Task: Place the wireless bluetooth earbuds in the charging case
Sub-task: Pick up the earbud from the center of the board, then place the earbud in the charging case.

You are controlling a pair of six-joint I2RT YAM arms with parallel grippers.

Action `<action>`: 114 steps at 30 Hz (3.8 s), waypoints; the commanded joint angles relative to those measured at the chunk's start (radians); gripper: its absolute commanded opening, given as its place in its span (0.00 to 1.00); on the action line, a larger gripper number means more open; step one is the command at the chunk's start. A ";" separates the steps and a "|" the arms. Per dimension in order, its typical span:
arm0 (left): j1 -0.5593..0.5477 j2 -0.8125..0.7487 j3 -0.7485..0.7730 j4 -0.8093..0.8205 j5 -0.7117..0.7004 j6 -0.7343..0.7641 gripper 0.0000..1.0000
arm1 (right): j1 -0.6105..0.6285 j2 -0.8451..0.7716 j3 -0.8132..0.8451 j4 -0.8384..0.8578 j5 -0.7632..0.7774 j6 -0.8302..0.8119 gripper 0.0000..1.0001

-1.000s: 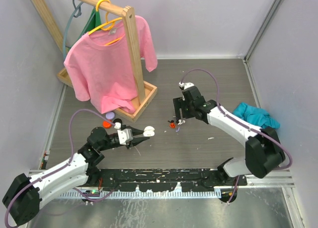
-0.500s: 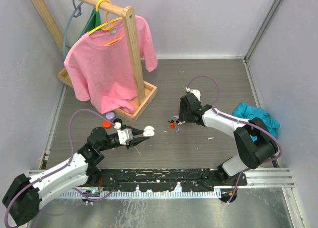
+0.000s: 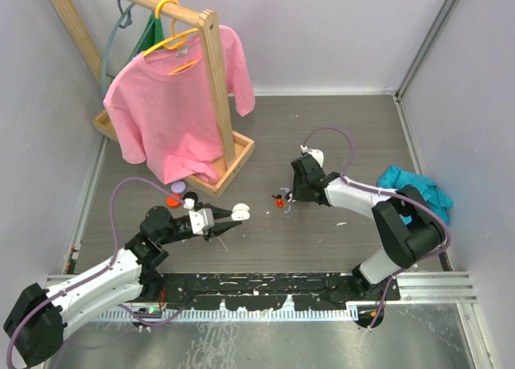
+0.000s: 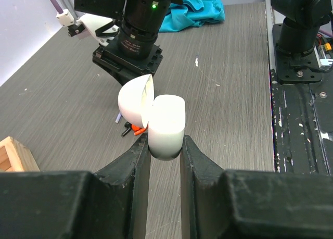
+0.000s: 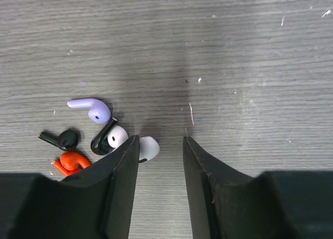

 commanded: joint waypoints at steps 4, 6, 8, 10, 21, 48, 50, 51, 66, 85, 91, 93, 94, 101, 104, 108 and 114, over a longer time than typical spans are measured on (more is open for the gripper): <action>-0.004 -0.019 0.007 0.024 -0.007 0.008 0.00 | -0.005 -0.007 -0.010 0.018 -0.017 -0.012 0.37; -0.002 -0.021 0.007 0.024 -0.008 0.008 0.00 | -0.005 -0.018 -0.011 0.003 -0.021 -0.020 0.35; -0.004 -0.024 0.005 0.024 -0.007 0.006 0.00 | -0.006 -0.028 -0.011 -0.013 -0.025 -0.033 0.34; -0.003 -0.022 0.006 0.025 -0.007 0.006 0.00 | -0.005 -0.036 -0.006 -0.028 -0.033 -0.044 0.33; -0.003 -0.028 0.006 0.027 -0.002 -0.001 0.00 | -0.005 -0.033 0.019 -0.112 -0.041 -0.065 0.37; -0.005 -0.022 0.005 0.031 0.001 -0.003 0.00 | -0.036 0.057 0.114 -0.172 -0.098 -0.092 0.38; -0.005 -0.023 0.005 0.030 0.001 -0.003 0.00 | -0.037 0.070 0.119 -0.175 -0.105 -0.096 0.36; -0.003 -0.022 0.005 0.031 0.000 -0.002 0.00 | -0.037 0.074 0.123 -0.180 -0.109 -0.098 0.35; -0.003 -0.015 0.007 0.047 -0.008 -0.005 0.00 | -0.034 0.013 0.139 -0.217 -0.157 -0.122 0.22; -0.004 0.150 0.032 0.263 -0.143 -0.096 0.00 | 0.170 -0.443 0.046 0.124 -0.091 -0.132 0.17; -0.005 0.193 0.047 0.341 -0.190 -0.134 0.00 | 0.268 -0.556 0.016 0.260 -0.061 -0.164 0.16; -0.005 0.203 0.056 0.345 -0.199 -0.141 0.00 | 0.301 -0.586 -0.003 0.308 -0.060 -0.176 0.16; -0.004 0.206 0.061 0.348 -0.204 -0.146 0.00 | 0.318 -0.601 -0.015 0.335 -0.060 -0.183 0.16; -0.005 0.210 0.072 0.376 -0.211 -0.176 0.00 | 0.431 -0.662 -0.100 0.531 -0.021 -0.206 0.17; -0.004 0.207 0.077 0.379 -0.208 -0.188 0.00 | 0.474 -0.661 -0.132 0.611 -0.021 -0.218 0.17; -0.005 0.209 0.082 0.387 -0.204 -0.200 0.00 | 0.523 -0.644 -0.153 0.696 -0.024 -0.248 0.17; -0.005 0.213 0.087 0.408 -0.186 -0.223 0.00 | 0.573 -0.601 -0.169 0.780 -0.012 -0.282 0.17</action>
